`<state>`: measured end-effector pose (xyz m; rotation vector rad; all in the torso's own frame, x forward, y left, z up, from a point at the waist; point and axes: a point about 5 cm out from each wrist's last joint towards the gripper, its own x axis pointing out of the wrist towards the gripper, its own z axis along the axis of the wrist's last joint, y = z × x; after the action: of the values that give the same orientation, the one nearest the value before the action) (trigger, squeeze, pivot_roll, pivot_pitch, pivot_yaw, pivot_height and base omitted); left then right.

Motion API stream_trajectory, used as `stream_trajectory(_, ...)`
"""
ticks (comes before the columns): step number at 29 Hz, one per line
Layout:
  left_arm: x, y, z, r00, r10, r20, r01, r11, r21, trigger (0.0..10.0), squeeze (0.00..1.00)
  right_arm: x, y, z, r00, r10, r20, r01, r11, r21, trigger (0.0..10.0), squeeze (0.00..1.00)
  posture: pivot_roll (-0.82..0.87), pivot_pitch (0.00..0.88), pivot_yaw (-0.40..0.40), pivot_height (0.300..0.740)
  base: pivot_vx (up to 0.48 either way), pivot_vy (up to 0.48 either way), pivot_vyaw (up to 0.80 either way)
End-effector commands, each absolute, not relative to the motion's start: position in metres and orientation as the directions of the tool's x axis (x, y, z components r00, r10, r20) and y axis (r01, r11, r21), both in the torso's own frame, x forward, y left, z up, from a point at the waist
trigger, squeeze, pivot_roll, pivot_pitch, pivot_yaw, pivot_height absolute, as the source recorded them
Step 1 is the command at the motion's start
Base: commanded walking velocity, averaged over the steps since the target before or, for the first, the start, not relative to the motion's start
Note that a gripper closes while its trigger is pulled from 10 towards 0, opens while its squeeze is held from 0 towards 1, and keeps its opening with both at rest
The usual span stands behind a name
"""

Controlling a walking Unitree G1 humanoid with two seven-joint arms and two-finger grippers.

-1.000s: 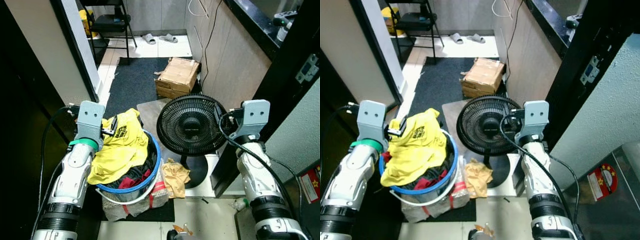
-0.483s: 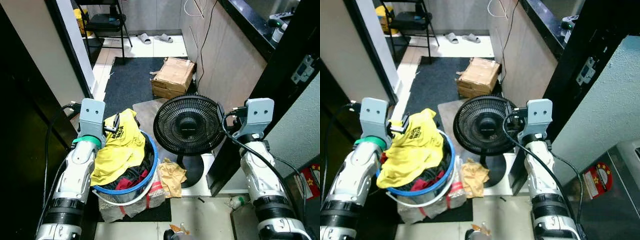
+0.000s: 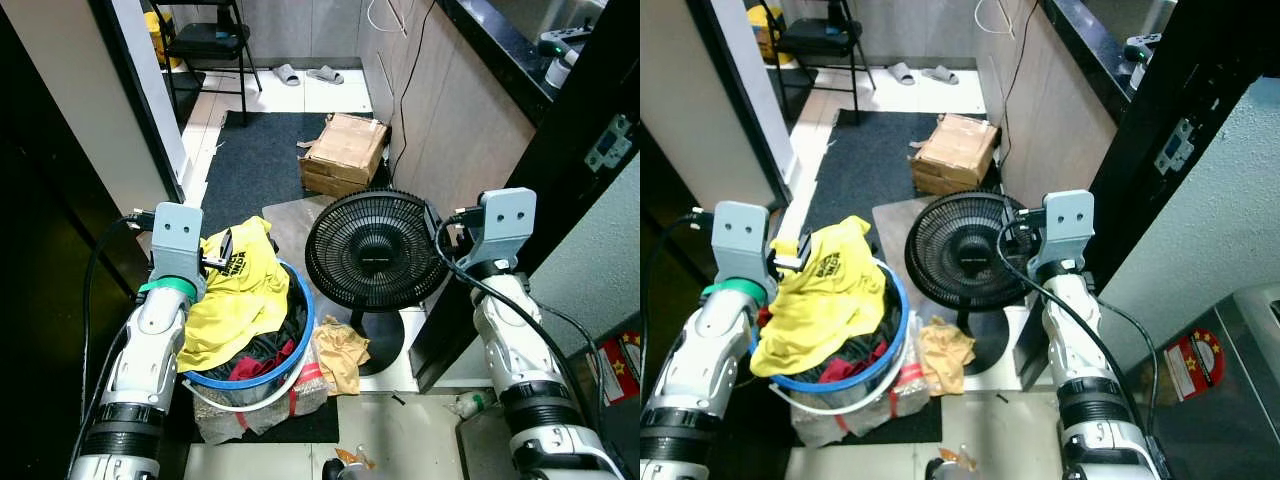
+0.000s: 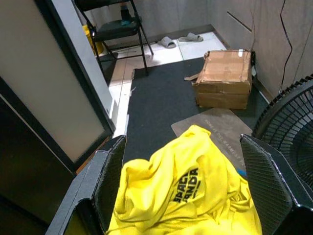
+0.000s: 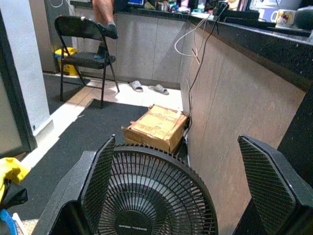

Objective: Clothes washing

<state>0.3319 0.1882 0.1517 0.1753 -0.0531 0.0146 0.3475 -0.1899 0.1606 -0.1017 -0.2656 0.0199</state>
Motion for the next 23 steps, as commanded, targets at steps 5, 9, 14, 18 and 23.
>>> stream_trajectory(5, 0.3305, 0.1905, 0.1496, 0.999, 0.019, 0.048, -0.027, 0.987, 0.16, 10.0, 0.0, 0.3465, -0.1912, 0.1526, 0.973, 0.013, 0.232, 0.006, 0.997, -0.081, 10.0, 0.0, 0.01, 0.024, 0.017, 0.74, 0.0, 0.0, 0.0)
stream_trajectory(9, 0.3301, 0.1904, 0.1501, 0.998, 0.02, 0.053, -0.028, 0.987, 0.161, 10.0, 0.0, 0.3469, -0.1899, 0.1527, 0.972, 0.022, 0.233, -0.004, 0.997, -0.077, 10.0, 0.0, 0.01, 0.025, 0.017, 0.74, 0.0, 0.0, 0.0)
stream_trajectory(14, 0.3298, 0.1889, 0.1496, 0.998, 0.013, 0.056, -0.022, 0.986, 0.162, 10.0, 0.0, 0.3462, -0.1869, 0.1525, 0.971, 0.037, 0.235, -0.019, 0.997, -0.081, 10.0, 0.0, 0.01, 0.026, 0.018, 0.74, 0.0, 0.0, 0.0)
stream_trajectory(18, 0.3303, 0.188, 0.1494, 0.998, 0.011, 0.056, -0.02, 0.987, 0.158, 10.0, 0.0, 0.3462, -0.1852, 0.1526, 0.971, 0.045, 0.235, -0.025, 0.996, -0.086, 10.0, 0.0, 0.01, 0.025, 0.017, 0.74, 0.0, 0.0, 0.0)
stream_trajectory(23, 0.3302, 0.1874, 0.1493, 0.998, 0.01, 0.056, -0.019, 0.987, 0.157, 10.0, 0.0, 0.347, -0.1847, 0.1533, 0.971, 0.047, 0.235, -0.022, 0.994, -0.108, 10.0, 0.0, 0.01, 0.025, 0.016, 0.74, -0.178, 0.0, 0.0)
